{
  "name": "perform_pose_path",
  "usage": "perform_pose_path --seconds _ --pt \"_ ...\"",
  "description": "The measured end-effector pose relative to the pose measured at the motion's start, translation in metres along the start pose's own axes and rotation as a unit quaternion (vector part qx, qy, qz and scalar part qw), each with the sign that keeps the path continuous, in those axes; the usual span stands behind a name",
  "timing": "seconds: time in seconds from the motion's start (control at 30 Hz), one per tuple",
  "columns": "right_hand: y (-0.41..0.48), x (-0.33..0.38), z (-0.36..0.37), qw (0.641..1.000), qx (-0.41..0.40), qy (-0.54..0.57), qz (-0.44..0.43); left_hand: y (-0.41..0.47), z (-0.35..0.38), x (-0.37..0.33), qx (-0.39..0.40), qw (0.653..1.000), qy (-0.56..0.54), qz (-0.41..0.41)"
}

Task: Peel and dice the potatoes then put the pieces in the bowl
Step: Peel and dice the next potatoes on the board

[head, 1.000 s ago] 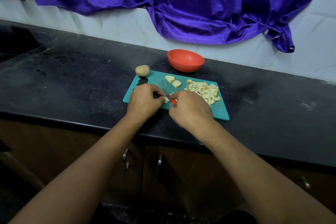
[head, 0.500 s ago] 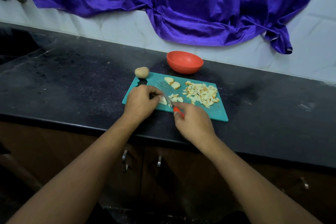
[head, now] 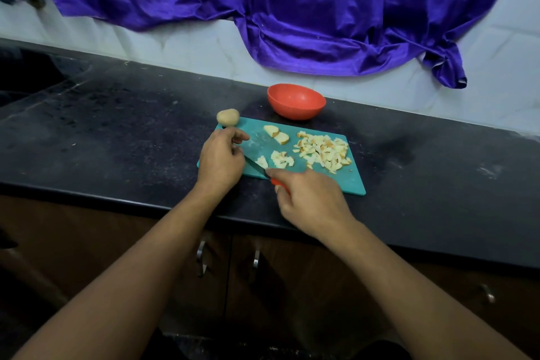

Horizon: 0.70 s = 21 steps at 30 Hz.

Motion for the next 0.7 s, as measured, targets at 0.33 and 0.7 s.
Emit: perform_pose_path --seconds 0.33,0.7 --pt "0.02 -0.066 0.001 0.991 -0.018 -0.084 0.101 0.001 0.003 -0.001 0.02 0.999 0.029 0.01" --pt "0.008 -0.076 0.015 0.978 -0.131 0.054 0.15 0.017 0.018 -0.007 0.047 0.996 0.067 0.04"
Point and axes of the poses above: each hand's wrist, its own y-axis towards the middle knuckle, its own z-axis out of the palm, x = y × z, the point moved 4 cm from there along y, towards the middle knuckle, and after that the axes turned 11 degrees about -x, right-handed, at the moved point
